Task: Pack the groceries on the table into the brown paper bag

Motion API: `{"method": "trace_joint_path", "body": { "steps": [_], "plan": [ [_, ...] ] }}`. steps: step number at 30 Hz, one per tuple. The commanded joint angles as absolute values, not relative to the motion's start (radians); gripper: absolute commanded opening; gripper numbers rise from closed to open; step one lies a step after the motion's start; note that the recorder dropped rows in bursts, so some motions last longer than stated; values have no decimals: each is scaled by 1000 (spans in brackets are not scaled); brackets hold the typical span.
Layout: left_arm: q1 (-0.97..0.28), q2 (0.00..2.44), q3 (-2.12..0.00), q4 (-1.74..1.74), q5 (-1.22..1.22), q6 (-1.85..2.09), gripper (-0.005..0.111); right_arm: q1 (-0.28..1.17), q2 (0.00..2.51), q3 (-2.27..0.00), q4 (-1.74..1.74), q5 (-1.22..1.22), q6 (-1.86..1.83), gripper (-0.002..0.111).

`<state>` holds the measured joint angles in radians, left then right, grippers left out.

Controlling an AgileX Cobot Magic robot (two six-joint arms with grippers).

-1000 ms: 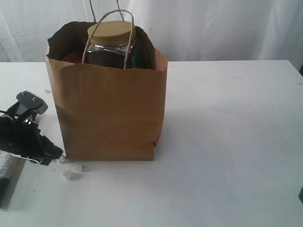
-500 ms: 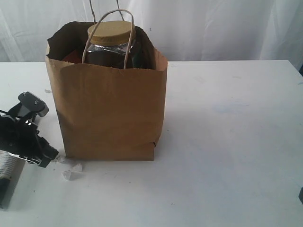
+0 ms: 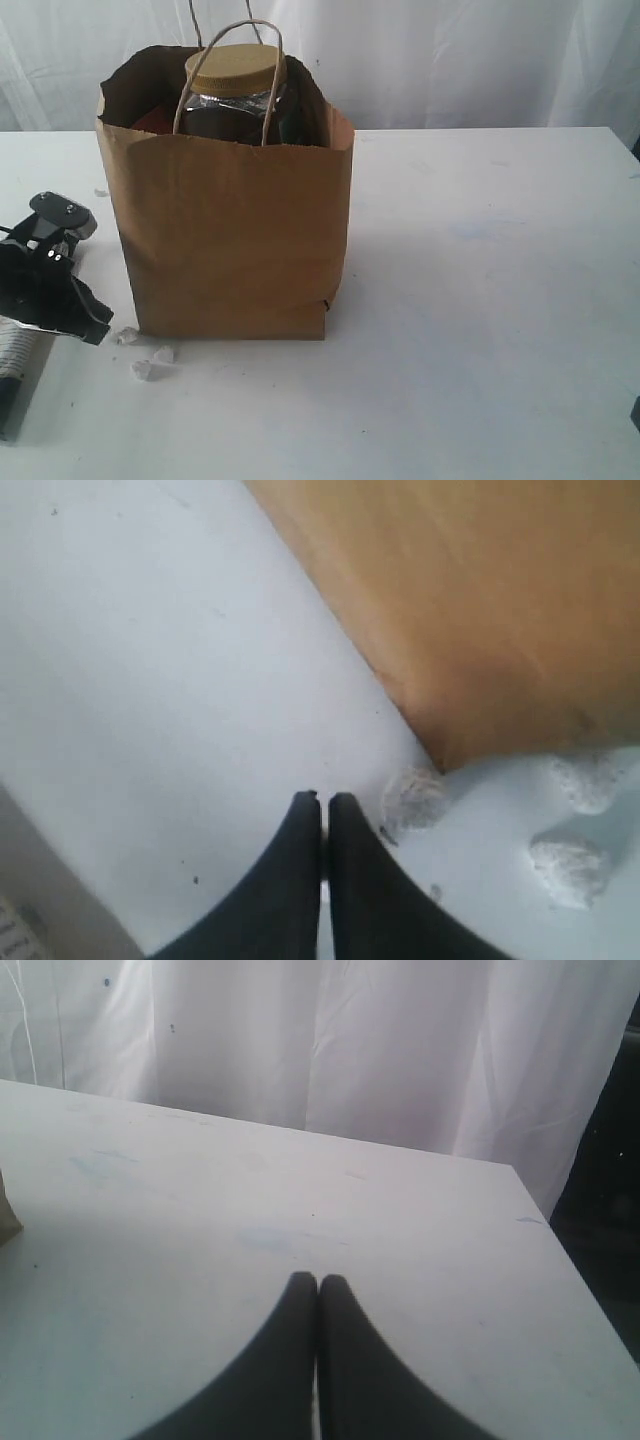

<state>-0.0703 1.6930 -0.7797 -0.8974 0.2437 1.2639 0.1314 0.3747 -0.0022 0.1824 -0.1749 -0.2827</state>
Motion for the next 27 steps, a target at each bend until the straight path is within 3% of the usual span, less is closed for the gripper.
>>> {"method": "trace_joint_path", "body": {
  "steps": [1, 5, 8, 11, 18, 27],
  "plan": [
    [-71, 1619, -779, -853, 290, 1166, 0, 133, 380, 0, 190, -180, -293, 0],
    [-71, 1521, -828, -519, 405, 776, 0, 133, 380, 0, 188, -180, -293, 0],
    [-71, 1390, -1017, -371, 736, 546, 0, 133, 380, 0, 188, -180, -293, 0],
    [-71, 1291, -1148, -429, 863, 556, 0, 133, 380, 0, 188, -180, -293, 0],
    [-71, 1214, -1345, -611, 856, 626, 0, 133, 380, 0, 188, -180, -293, 0],
    [-73, 1324, -1362, -1054, 854, 992, 0, 133, 380, 0, 188, -180, -293, 0]
  ]
}}
